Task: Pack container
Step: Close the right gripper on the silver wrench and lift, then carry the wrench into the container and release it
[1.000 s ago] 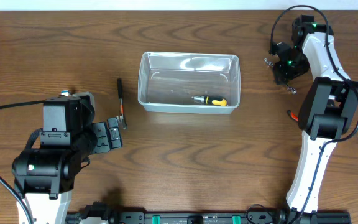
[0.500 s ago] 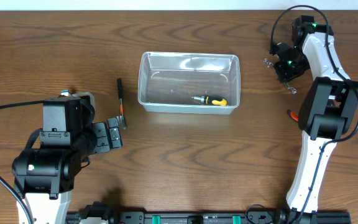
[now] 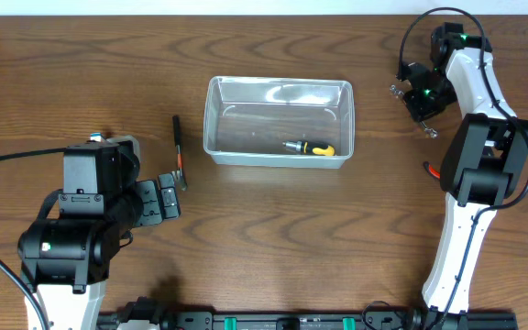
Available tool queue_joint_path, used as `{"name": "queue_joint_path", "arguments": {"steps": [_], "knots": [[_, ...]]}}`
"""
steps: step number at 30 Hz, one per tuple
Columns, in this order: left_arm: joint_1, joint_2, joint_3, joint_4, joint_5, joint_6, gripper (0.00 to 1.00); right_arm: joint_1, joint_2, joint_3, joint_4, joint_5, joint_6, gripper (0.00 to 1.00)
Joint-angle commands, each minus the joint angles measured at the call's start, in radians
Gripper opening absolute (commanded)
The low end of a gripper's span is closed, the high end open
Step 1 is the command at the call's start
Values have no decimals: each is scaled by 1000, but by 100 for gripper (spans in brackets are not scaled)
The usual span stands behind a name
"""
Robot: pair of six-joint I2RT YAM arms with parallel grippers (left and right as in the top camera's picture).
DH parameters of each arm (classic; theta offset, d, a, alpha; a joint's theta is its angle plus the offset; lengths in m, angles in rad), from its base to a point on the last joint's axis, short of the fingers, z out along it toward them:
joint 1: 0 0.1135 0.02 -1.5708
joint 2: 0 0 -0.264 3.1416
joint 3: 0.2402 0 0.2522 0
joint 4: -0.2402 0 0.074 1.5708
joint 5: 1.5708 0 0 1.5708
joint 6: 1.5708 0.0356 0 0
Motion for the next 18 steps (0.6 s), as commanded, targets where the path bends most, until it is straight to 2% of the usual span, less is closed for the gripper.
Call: {"name": "queue_joint_path", "arguments": {"steps": [1,5,11,18], "knots": [[1,-1,16,-1,-15,-13,98,13,34,-24,0,-29,42,1],[1,-1,16,-2,-16,-13,98,24,-19,21,-23,-29,63,1],[1,-1,16,-2,-16,-13,98,72,-193,86,-29,-51,58,1],[1,0,16,-1,-16,-13,98,238,-412,89,-17,-51,-8,1]]}}
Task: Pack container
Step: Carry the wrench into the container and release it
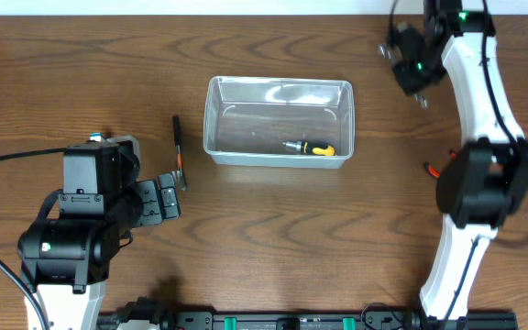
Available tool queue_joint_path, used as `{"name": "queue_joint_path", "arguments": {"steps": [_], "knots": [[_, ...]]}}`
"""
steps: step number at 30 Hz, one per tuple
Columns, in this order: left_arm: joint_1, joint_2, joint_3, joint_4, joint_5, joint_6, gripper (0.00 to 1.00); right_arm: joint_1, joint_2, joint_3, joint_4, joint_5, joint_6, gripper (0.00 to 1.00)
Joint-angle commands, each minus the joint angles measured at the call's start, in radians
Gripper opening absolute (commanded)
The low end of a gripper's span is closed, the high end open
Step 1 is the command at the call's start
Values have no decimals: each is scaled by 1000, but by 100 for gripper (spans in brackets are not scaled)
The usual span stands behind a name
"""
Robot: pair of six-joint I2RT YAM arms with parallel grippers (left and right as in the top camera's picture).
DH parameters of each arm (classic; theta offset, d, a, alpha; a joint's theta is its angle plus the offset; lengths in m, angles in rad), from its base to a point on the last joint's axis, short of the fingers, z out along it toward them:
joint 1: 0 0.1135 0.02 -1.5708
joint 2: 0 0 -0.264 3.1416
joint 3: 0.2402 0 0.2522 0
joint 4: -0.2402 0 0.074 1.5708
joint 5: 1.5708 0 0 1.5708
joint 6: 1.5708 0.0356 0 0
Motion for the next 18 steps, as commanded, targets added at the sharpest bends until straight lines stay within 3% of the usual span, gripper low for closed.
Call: {"name": "queue_joint_path", "arguments": {"steps": [1,9,14,18], "knots": [[1,0,16,-1,-16,-13,98,115,-119,34,-4,-26,-62,1],[1,0,16,-2,-16,-13,98,378,-98,-11,-41,-64,-310,1],[1,-1,16,-2,-15,-13,98,435,16,-61,-36,-68,-433,1],[1,-1,16,-2,-16,-13,98,433,121,-63,-37,-74,-432,1]]}}
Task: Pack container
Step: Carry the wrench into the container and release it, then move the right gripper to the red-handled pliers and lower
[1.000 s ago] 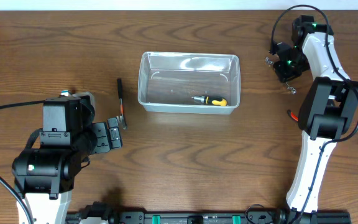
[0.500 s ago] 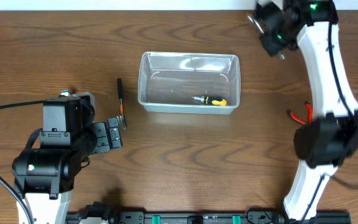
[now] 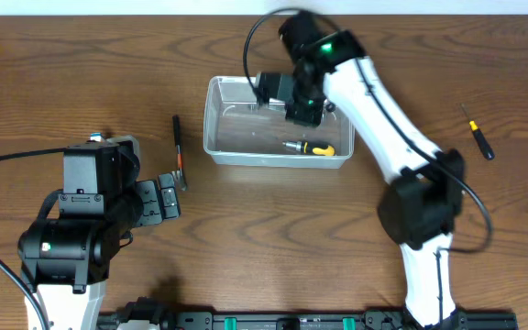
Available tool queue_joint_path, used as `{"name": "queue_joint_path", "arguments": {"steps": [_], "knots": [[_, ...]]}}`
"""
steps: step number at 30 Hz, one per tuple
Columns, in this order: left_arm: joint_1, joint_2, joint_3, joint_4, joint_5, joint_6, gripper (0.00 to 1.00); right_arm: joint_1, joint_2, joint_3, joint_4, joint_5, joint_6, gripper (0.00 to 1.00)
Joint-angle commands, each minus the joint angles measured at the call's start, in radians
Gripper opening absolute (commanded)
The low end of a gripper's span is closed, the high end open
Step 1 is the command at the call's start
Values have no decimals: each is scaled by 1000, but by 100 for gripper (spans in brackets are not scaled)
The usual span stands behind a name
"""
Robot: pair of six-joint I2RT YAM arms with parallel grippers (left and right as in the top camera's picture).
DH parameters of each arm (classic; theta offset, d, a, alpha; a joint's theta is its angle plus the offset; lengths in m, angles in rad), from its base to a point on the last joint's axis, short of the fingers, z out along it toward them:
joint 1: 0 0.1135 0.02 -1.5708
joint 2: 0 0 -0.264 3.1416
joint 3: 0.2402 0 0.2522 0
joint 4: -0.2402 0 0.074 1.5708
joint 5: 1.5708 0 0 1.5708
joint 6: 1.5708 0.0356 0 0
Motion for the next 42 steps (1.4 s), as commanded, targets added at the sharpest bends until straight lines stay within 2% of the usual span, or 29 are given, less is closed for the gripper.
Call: {"name": "queue_joint_path", "arguments": {"steps": [1,10,13,17,19,25,30,31,32,33,34,38,42], "knots": [[1,-1,16,-2,-15,-13,98,-11,78,-4,3,-10,-57,1],[1,-1,16,-2,-15,-13,98,-21,168,-5,45,-14,-45,3],[1,-1,16,-2,-15,-13,98,-23,174,-5,49,-19,-44,7],[1,-1,16,-2,-15,-13,98,-24,174,-5,48,-18,-27,25],[1,-1,16,-2,-15,-13,98,-25,174,-5,49,-18,-27,31],[1,0,16,-2,-15,-13,98,-37,145,-1,46,-10,25,33],[1,0,16,-2,-15,-13,98,-51,8,42,21,37,86,36],[1,0,16,-2,-15,-13,98,-59,-35,47,24,73,136,40],[1,0,16,-2,-15,-13,98,-69,-84,47,26,109,193,52],[1,0,16,-2,-15,-13,98,-82,-124,47,26,134,241,71],[1,0,16,-2,-15,-13,98,-103,-171,47,25,159,301,99],[1,0,16,-2,-15,-13,98,-228,-311,47,-18,176,555,99],[1,0,16,-2,-15,-12,98,-419,-415,47,-134,155,786,99]]}}
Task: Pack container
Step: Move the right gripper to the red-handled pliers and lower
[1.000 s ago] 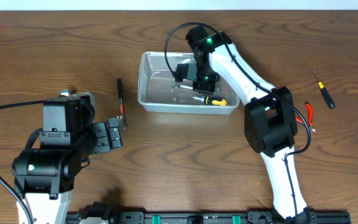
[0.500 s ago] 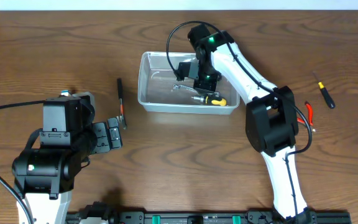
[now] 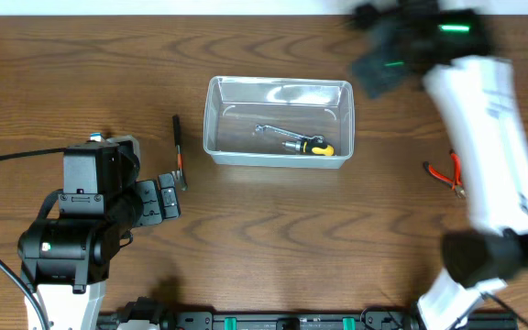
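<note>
The clear plastic container (image 3: 218, 92) stands at the middle of the table. In it lie a yellow-handled screwdriver (image 3: 308, 147) and a silver wrench (image 3: 271, 134). A black tool (image 3: 179, 151) rests on the table left of the container. My left gripper (image 3: 169, 196) sits just below that tool, open and holding nothing. My right gripper (image 3: 372, 68) is a dark blur right of the container's far corner, and its jaws cannot be made out. Red pliers (image 3: 447, 173) lie on the table at the right.
The white right arm (image 3: 484, 119) sweeps across the right side of the table and covers part of it. The left arm's base (image 3: 71, 238) fills the lower left. The table's far edge (image 3: 200, 13) runs close behind the container.
My right gripper was over the container's far side and is now off its right far corner, blurred. A silver wrench now lies in the container. The red pliers are uncovered.
My right gripper held a small silver tool at the far right of the table, then was a little farther back, then over the container. Now the wrench lies beside the yellow screwdriver and the gripper is away to the right. The left arm stayed still.
</note>
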Available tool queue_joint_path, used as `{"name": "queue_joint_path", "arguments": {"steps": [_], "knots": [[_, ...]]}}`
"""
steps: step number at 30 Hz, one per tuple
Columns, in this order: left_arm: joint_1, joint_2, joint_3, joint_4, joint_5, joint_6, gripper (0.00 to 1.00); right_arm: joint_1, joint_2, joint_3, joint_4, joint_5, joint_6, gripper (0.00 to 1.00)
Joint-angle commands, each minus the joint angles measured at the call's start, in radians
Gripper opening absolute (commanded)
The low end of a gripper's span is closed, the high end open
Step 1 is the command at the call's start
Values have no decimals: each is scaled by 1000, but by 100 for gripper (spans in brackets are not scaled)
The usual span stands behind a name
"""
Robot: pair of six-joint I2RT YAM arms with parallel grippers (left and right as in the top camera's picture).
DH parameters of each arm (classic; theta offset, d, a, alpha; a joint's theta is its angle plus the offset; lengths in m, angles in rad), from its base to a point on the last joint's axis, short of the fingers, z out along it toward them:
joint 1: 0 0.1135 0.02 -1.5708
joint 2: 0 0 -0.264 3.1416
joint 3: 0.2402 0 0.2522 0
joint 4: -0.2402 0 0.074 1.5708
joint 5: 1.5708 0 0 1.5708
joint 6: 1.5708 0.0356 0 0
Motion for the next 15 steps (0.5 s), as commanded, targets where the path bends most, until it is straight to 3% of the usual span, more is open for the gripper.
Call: {"name": "queue_joint_path", "arguments": {"steps": [1,9,15], "knots": [[1,0,16,-2,-15,-12,98,-141,-48,-5,-77,19,285,99],[1,0,16,-1,-15,7,98,-463,-100,-13,-331,5,439,99],[1,0,16,-2,-15,6,98,-590,-100,-138,-319,-42,438,99]]}}
